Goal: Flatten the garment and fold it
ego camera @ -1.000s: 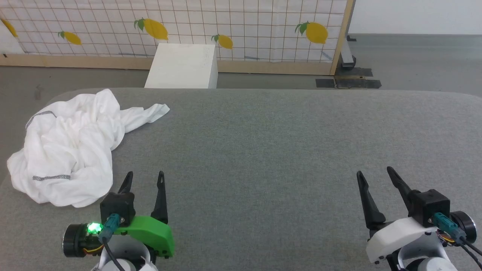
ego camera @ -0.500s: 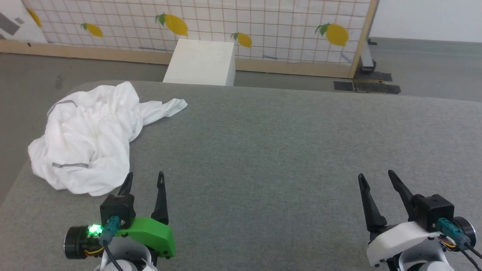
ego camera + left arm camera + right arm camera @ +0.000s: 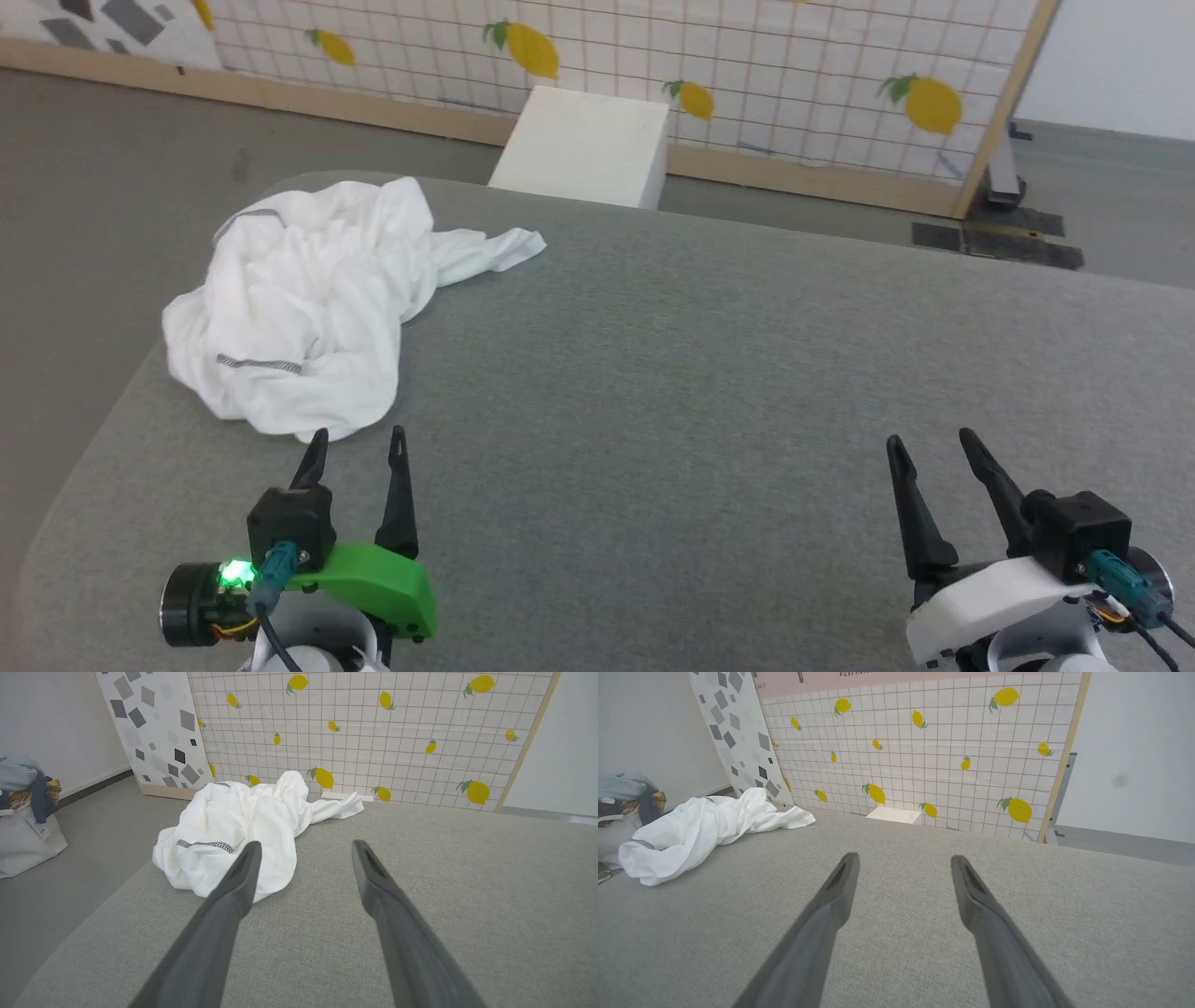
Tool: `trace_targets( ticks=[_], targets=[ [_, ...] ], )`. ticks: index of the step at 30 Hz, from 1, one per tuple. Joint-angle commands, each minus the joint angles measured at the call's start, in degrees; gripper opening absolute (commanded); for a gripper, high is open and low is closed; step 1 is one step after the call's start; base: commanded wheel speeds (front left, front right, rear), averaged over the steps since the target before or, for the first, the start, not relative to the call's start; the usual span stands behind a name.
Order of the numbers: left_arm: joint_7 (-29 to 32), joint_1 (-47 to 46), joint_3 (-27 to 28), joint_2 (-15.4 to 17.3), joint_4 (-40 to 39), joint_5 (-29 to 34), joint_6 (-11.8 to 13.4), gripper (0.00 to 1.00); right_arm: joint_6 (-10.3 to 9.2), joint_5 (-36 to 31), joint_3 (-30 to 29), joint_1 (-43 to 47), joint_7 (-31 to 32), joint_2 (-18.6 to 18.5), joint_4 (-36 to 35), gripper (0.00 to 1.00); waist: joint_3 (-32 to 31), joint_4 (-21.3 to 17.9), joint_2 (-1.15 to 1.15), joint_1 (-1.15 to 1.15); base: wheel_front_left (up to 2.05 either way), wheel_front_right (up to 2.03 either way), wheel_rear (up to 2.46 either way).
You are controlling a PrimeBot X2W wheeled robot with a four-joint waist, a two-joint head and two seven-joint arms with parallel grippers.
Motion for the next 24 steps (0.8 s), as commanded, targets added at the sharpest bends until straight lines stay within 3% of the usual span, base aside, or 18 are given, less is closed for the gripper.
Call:
trace_targets(
  ticks=[1, 24],
  targets=[
    [-0.7, 0.5, 0.0, 0.0, 0.3, -0.6, 0.5, 1.0, -0.04, 0.7, 0.2, 0.9, -0.8, 0.0, 0.3, 1.0, 0.0, 2.5, 0.0, 0.0, 0.0, 0.0, 0.0],
    [-3.4, 1.5, -1.2, -0.1, 1.0, -1.4, 2.4, 1.0, -0.05, 3.7, 1.8, 1.7, -3.5, 0.0, 2.5, 1.0, 0.2, 11.0, 0.0, 0.0, -0.06, -0.06, -0.06]
  ],
)
